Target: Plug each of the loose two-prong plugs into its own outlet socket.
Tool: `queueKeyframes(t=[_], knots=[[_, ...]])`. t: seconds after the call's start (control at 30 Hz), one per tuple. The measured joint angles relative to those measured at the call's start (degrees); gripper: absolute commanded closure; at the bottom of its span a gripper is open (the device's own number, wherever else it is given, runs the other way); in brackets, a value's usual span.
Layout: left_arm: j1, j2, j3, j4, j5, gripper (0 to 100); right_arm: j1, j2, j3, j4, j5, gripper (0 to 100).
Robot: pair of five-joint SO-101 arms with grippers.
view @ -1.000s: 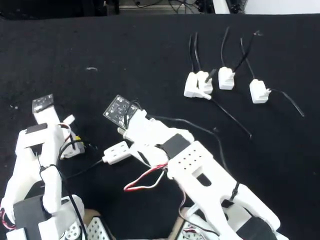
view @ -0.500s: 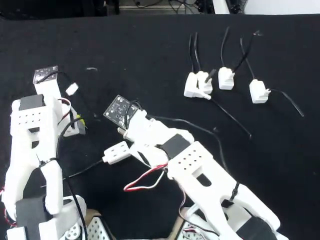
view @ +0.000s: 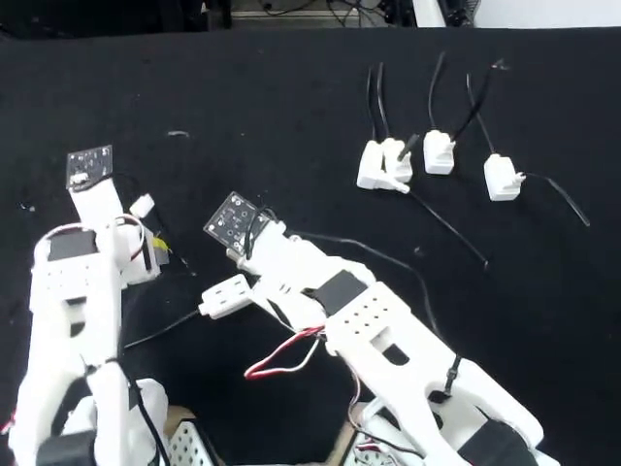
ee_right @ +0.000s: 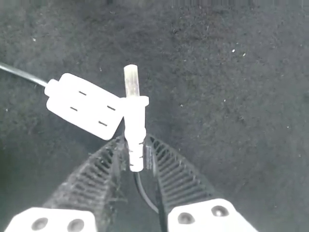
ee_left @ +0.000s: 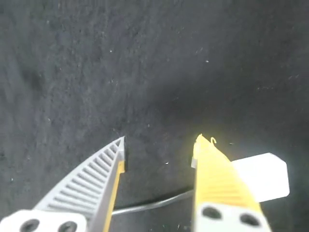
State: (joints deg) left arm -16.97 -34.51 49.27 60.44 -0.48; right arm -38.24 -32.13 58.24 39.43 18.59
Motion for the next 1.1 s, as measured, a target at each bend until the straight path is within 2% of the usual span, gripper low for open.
queueKeyframes(t=[0.53,0.9,1.1], knots=[[13.9,-24.4,12.3,-2.5,0.0,77,-2.0,0.0,3.1,-6.2,0.1,98.8],[14.7,-40.1,18.3,-2.5,0.0,77,-5.0,0.0,3.1,-6.4,0.1,98.8],[14.7,-42.2,20.8,-3.6,0.0,77,-5.0,0.0,3.1,-6.4,0.1,98.8]])
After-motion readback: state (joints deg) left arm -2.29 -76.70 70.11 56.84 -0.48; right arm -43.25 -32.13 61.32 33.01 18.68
